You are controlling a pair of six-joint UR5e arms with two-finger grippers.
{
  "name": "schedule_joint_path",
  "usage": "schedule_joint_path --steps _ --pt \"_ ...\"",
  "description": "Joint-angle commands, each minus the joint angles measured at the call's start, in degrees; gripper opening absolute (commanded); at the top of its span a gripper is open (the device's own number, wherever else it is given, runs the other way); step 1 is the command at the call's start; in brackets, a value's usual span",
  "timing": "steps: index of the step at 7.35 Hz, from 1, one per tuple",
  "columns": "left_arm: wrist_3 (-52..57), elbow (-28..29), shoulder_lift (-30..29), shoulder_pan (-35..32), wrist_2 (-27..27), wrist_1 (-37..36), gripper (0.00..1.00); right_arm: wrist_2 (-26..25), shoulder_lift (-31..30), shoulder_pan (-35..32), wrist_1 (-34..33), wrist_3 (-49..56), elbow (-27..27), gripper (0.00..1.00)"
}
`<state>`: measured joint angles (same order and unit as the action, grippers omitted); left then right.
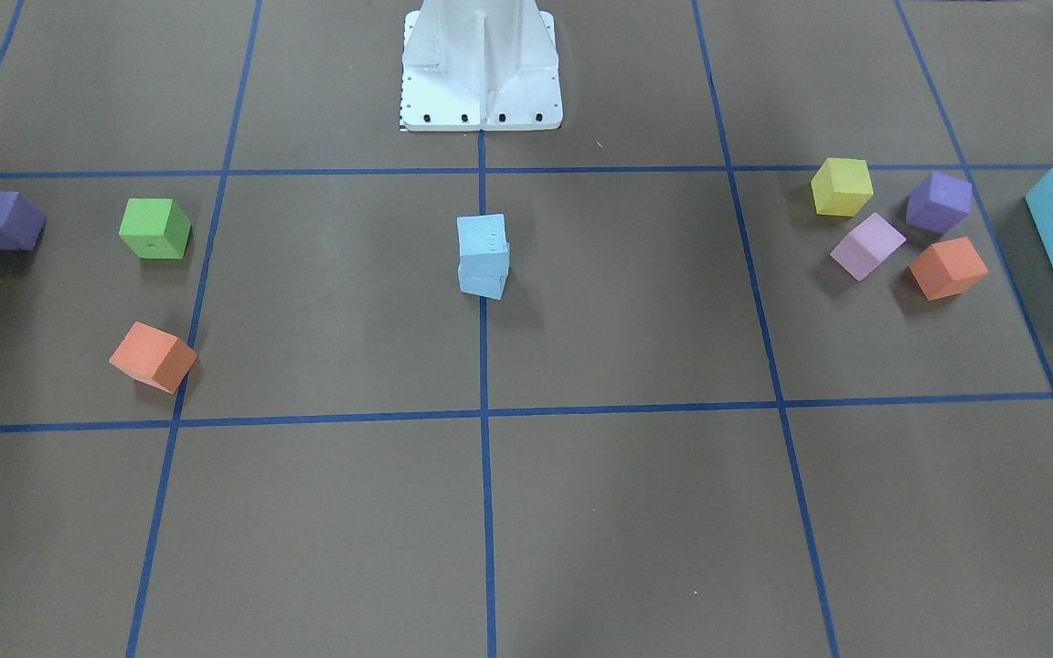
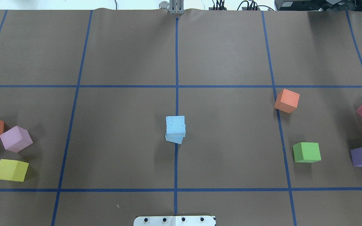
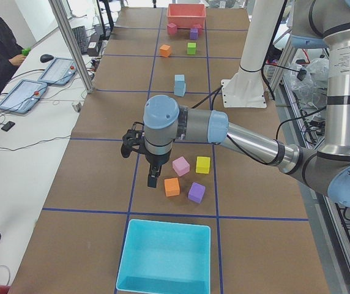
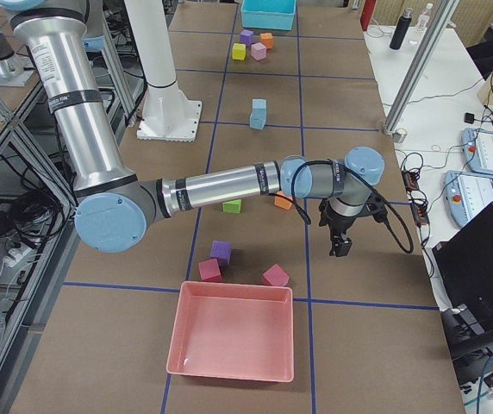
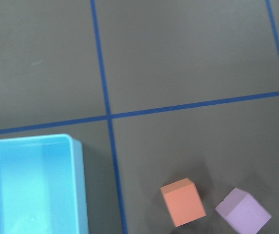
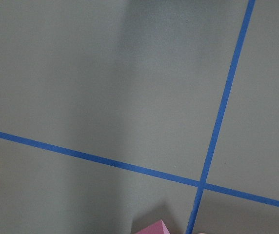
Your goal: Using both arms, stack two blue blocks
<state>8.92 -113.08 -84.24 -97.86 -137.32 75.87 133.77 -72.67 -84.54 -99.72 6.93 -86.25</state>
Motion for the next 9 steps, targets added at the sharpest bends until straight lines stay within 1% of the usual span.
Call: schedule_joint_path --steps 1,2,3,4,5,6,8,9 --pt "0.7 -0.1 2.9 -0.7 0.0 1.2 0.98 -0.2 0.2 0.1 0.0 -1.1 -0.4 1.0" --pt "0.7 0.0 3.0 -1.0 0.0 1.8 0.98 -0.2 0.1 0.0 0.0 -1.6 -0.8 1.0" --pt "0.7 1.6 2.1 -0.8 0.5 1.7 0.98 -0.3 0.0 0.1 0.0 -1.7 -0.7 1.0" --pt "1.5 8.0 -0.9 -0.8 1.0 3.9 0.98 -0.4 0.0 0.1 0.0 -1.7 -0.4 1.0" --pt "1.5 12.1 -2.5 -0.8 0.9 6.3 0.98 -0.5 0.0 0.1 0.0 -1.7 -0.3 1.0" --pt "1.4 15.2 -4.5 -0.7 0.9 6.7 0.98 -0.5 -0.1 0.1 0.0 -1.7 -0.1 1.0" --pt "1.4 19.0 -6.8 -0.7 0.8 7.1 0.98 -0.6 -0.2 0.2 0.4 -3.4 1.0 1.0" --pt "1.4 20.9 -6.8 -0.7 0.8 9.4 0.98 -0.5 -1.8 0.3 0.9 -4.0 1.9 1.0"
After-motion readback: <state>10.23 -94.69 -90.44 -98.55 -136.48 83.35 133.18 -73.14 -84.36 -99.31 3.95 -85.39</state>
